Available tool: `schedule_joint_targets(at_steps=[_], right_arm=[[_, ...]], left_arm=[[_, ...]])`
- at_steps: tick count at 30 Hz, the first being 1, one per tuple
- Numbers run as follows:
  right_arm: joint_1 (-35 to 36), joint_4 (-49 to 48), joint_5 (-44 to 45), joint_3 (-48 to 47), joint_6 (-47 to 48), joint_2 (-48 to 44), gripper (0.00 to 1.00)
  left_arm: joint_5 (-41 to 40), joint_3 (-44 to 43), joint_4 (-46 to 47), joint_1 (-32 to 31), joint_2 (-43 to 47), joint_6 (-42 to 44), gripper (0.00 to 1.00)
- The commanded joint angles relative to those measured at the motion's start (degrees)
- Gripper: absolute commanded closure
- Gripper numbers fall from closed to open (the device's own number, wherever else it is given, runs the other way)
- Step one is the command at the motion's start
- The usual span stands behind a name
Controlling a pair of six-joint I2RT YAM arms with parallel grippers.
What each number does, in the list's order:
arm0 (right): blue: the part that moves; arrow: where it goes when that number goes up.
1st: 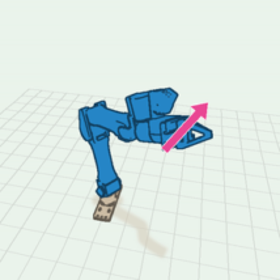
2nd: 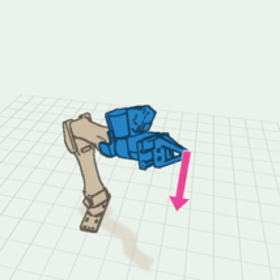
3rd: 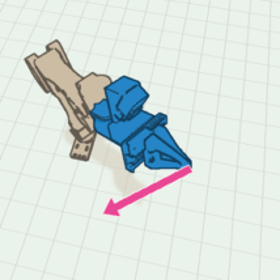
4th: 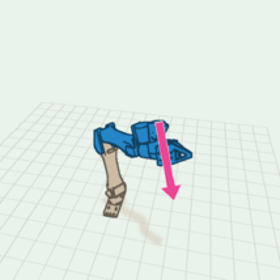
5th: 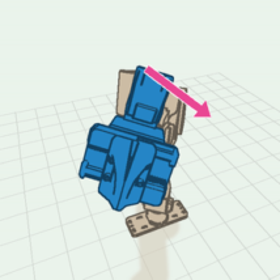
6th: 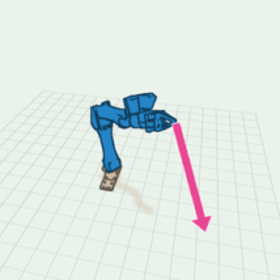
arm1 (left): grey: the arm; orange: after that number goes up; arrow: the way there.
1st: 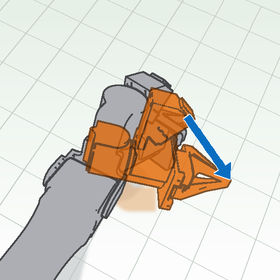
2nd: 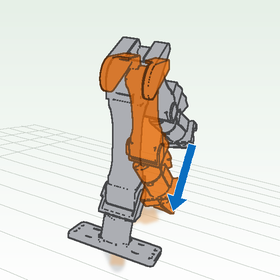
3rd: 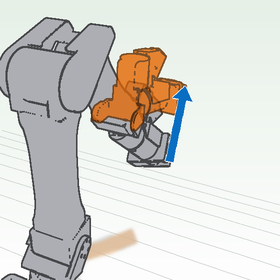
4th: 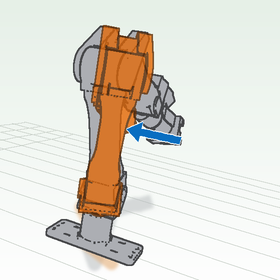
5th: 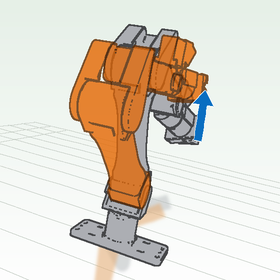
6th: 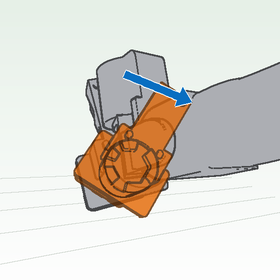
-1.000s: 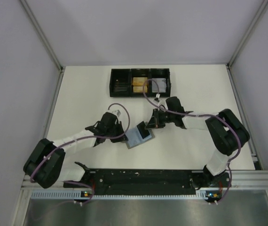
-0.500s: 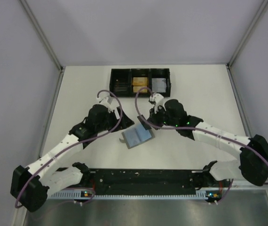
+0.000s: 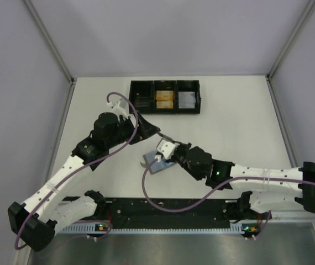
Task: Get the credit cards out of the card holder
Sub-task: Remove the credit card from the card holder, then place the credit card in the storage box.
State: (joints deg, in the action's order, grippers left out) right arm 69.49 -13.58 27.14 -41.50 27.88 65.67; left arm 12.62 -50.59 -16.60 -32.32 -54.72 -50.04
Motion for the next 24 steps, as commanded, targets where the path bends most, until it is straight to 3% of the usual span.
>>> schedule_joint_targets(at_steps=[1, 10, 18, 20, 24], right_arm=[[4.94, -15.75, 13.81, 1.85, 16.75, 3.05, 1.00], [8.64, -36.58, 20.32, 4.76, 33.02, 9.38, 1.00], [10.39, -46.34, 21.12, 4.49, 40.76, 14.13, 1.00], [10.92, -48.63, 21.29, 4.41, 42.78, 15.62, 1.00], [11.72, -53.90, 22.17, 4.32, 46.55, 19.14, 1.00]], left_arm=[[4.16, -1.36, 4.55, 0.15, -0.74, -3.13, 0.14], [4.43, 0.23, 7.02, 0.24, -1.00, -4.63, 0.23], [5.74, 2.42, 9.30, 0.06, -2.58, -6.12, 0.29], [6.53, 2.51, 10.36, 0.15, -2.93, -6.38, 0.37], [6.98, 2.60, 11.59, 0.15, -2.67, -6.30, 0.74]])
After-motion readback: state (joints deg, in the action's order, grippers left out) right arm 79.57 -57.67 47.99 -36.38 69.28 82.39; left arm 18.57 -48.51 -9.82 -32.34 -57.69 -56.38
